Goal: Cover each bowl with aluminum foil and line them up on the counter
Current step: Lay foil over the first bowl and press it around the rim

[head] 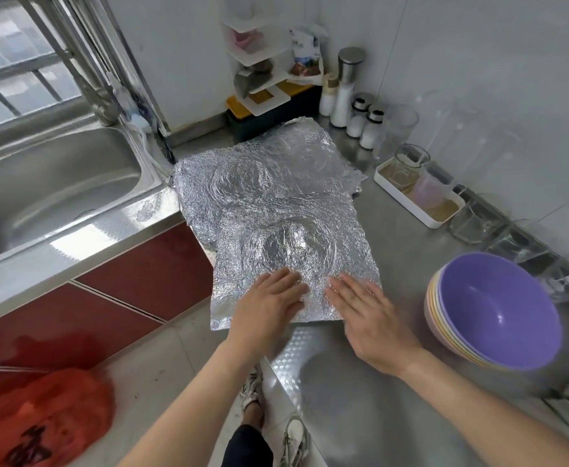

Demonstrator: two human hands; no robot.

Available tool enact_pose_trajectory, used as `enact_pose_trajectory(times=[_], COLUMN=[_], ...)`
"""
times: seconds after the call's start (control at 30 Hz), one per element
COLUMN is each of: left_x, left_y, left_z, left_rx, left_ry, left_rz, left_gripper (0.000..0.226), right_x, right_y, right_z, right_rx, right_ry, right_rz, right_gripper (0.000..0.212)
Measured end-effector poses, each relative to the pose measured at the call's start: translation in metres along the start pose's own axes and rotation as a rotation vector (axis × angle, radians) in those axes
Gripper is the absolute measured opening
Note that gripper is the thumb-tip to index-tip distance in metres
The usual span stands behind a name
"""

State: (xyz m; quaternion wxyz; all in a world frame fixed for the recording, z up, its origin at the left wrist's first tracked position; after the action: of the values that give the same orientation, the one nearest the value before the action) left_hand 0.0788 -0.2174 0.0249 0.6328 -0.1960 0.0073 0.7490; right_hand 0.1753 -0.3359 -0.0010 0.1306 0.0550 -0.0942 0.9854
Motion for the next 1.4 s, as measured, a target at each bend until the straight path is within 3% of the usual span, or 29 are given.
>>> enact_pose_trajectory(times=[0.1, 0.27, 0.5, 0.93, 1.07, 1.2, 1.23, 1.33, 1.4], left_x=[0.000, 0.008, 0.023, 0.016, 0.000, -0.027, -0.031, -0.032, -0.030], left_y=[0.003, 0.003, 0.013, -0.004, 0.000, 0.002, 0.001, 0.000, 0.000], left_z=[0.001, 0.003, 0.009, 0.004, -0.005, -0.016, -0.018, -0.017, -0.010], left_rx=[-0.056, -0.146, -0.197, -0.109, -0.117, -0.112, -0.111, -0.099, -0.097], left_ry=[0.023, 0.046, 0.005, -0.129, -0.127, -0.123, -0.114, -0.054, 0.018], left_rz=[-0.014, 0.017, 0.070, -0.124, -0.105, -0.019, 0.011, 0.075, 0.063], left_gripper=[0.025, 0.028, 0.030, 0.026, 0.011, 0.017, 0.016, 0.023, 0.031], right_x=[-0.001, 0.003, 0.009, 0.016, 0.011, 0.000, -0.003, -0.013, -0.014], right_y=[0.000, -0.029, -0.043, -0.054, -0.052, -0.042, -0.040, -0.042, -0.040], right_z=[0.010, 0.030, 0.023, 0.020, 0.022, 0.034, 0.035, 0.036, 0.037], right_rx=[-0.023, -0.212, -0.156, -0.159, -0.133, -0.125, -0.105, -0.013, 0.044], right_ry=[-0.094, -0.181, -0.218, -0.143, -0.088, -0.064, -0.071, -0.181, -0.298], right_rz=[-0.023, -0.045, 0.017, 0.110, 0.192, 0.229, 0.211, 0.056, 0.006], right_gripper=[0.052, 0.023, 0.018, 0.009, 0.013, 0.016, 0.015, 0.038, 0.037])
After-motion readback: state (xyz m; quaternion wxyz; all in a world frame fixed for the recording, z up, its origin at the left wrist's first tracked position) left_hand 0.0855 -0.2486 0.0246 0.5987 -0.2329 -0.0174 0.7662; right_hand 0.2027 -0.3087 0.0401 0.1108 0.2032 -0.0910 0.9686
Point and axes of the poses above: each hand's wrist, its own y-axis away from the middle knuckle, its own z-axis out of the back of the hand, x = y × z, the point moved 8 cm from there along -y, towards the middle knuckle, and after that the axes turned 8 degrees about -z, right-handed, at the moved point
